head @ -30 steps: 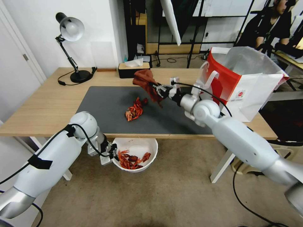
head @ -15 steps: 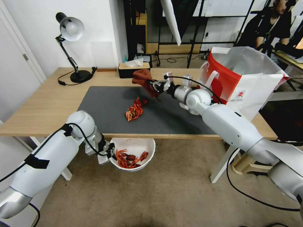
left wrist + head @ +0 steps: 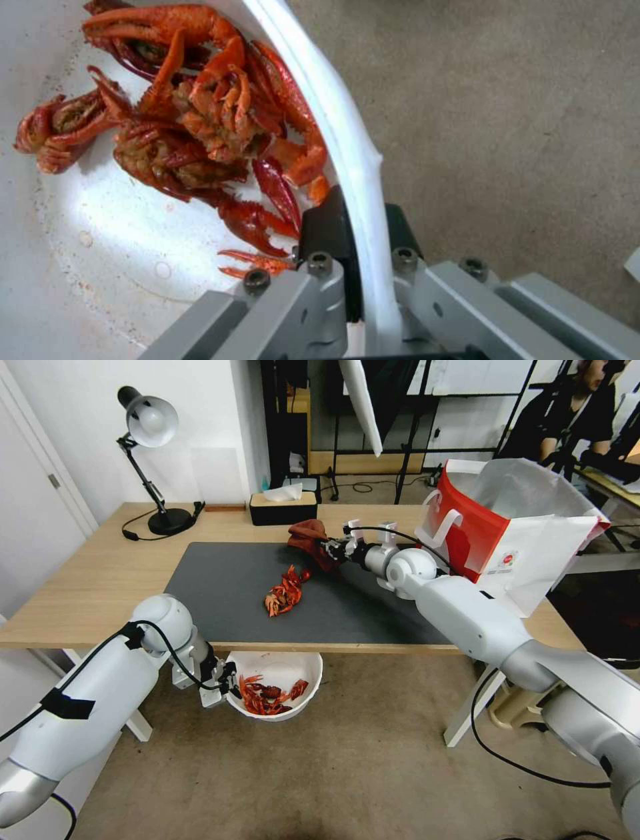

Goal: Sweep shrimp from table into container with towel, then put container into takeout bag.

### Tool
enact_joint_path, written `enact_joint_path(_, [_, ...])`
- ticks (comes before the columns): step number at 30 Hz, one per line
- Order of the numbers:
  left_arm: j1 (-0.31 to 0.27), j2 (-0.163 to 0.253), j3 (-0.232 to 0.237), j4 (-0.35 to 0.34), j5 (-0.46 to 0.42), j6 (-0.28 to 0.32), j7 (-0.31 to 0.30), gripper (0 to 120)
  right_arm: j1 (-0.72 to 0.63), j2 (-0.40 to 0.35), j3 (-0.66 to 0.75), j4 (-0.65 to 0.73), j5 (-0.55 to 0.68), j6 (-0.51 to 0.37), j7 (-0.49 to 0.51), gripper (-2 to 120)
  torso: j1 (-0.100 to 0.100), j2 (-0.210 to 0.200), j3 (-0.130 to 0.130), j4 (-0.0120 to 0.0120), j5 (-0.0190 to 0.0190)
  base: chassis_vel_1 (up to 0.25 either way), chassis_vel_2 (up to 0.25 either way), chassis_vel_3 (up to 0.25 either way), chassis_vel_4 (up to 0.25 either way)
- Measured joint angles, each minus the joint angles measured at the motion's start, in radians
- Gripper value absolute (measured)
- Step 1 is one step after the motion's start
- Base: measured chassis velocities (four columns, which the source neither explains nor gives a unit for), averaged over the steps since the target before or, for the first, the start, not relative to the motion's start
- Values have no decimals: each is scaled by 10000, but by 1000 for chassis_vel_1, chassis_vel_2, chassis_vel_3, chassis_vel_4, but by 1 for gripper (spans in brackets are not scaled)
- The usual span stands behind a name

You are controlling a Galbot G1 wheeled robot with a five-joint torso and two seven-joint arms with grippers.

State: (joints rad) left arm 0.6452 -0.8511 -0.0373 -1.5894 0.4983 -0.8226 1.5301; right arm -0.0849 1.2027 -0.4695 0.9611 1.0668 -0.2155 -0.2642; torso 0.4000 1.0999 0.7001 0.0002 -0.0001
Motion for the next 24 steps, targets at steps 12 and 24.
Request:
enact_joint_path(12, [256, 111, -232, -126, -85, 0, 0, 0, 149, 558, -406, -752, -430, -85, -188, 7, 0, 1, 0, -1, 0, 0, 0, 0, 0])
enact_joint_path(24, [204, 93, -256, -47, -188, 0, -1, 0, -32, 543, -659, -898, -826, -205, -266, 7, 0, 1, 0, -2, 1, 0, 0, 0, 0])
